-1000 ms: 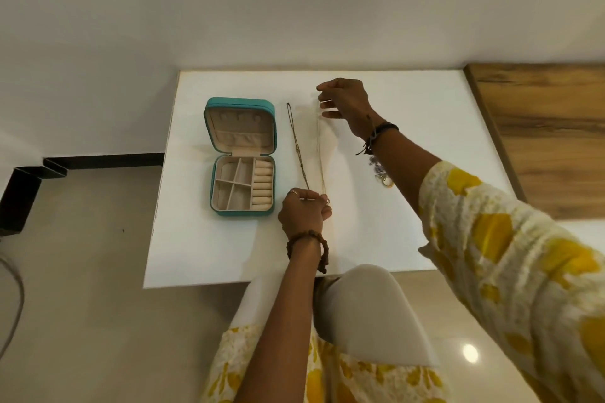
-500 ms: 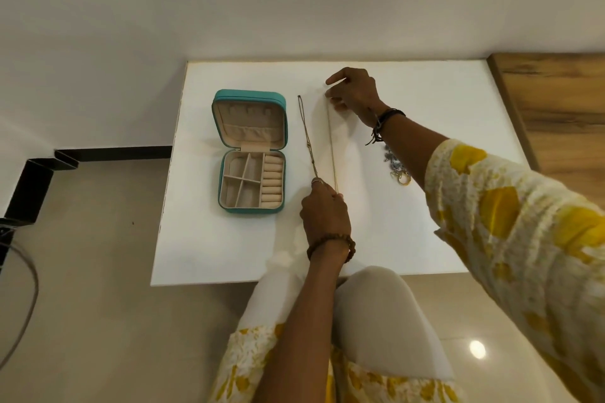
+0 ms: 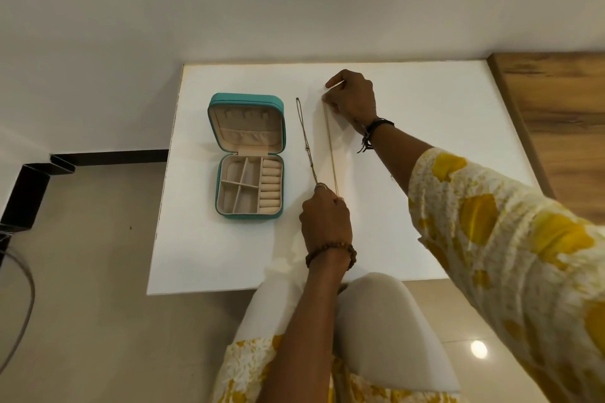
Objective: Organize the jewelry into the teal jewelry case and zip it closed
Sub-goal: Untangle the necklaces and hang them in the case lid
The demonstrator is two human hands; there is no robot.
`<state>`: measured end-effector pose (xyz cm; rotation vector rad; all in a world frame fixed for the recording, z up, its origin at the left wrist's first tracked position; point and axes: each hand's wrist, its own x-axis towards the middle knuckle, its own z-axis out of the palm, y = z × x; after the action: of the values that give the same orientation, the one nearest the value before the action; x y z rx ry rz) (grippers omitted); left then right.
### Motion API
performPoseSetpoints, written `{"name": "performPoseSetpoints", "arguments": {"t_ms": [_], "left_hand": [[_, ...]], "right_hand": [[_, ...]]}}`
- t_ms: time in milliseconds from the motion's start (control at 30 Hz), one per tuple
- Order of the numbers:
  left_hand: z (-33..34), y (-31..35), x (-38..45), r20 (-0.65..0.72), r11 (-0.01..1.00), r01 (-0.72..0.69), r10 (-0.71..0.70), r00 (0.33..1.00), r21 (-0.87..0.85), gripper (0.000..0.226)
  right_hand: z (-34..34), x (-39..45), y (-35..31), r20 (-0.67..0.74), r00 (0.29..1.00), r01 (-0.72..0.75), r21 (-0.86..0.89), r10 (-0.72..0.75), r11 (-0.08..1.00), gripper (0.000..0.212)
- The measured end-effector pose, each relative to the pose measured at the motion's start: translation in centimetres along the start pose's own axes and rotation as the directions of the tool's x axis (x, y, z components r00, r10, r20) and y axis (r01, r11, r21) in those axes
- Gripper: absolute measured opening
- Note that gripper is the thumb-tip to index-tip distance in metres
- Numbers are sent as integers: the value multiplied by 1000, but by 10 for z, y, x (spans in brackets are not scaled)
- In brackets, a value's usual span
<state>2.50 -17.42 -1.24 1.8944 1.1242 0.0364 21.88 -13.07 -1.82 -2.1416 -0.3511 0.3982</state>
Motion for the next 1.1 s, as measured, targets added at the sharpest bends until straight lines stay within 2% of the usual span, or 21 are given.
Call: {"name": "performPoseSetpoints", "arguments": {"t_ms": [200,367,500,633,700,733,800,900,1100], "left_hand": [[-1,-1,1,3,1000,3,-3,1000,1,16],[-6,-3,2,-39,999,-16,14,999,-45,14],[-20,-6,3,-126,997,-37,28,992,-64,11],[-35,-11,-3,-133,998,-59,61,989,16,12],[-40,-13,-11,-91,992,-78,87,992,102,17],[-41,-14,-15,-59,984,-97,107,993,147,21],[-41,-17,-21,6,962,-141,143,990,235,31],[-40,-20,-31,71,930,-188,174,982,317,45],[-31,-28,-40,122,871,-237,204,971,430,62]], "right_hand": [[5,-1,-3,-42,997,-62,-3,62,998,12],[-6,-11,-2,-38,991,-121,173,129,977,17],[-23,-53,-4,-9,992,-120,261,127,958,8],[-34,-120,10,-9,988,-147,265,155,953,6],[-35,-150,18,-10,983,-180,194,186,964,14],[-35,-163,21,2,981,-193,140,194,971,11],[-33,-187,24,4,981,-193,-48,194,980,10],[-24,-220,25,8,989,-137,-294,146,946,28],[-9,-251,25,73,997,16,-505,24,863,54]]}}
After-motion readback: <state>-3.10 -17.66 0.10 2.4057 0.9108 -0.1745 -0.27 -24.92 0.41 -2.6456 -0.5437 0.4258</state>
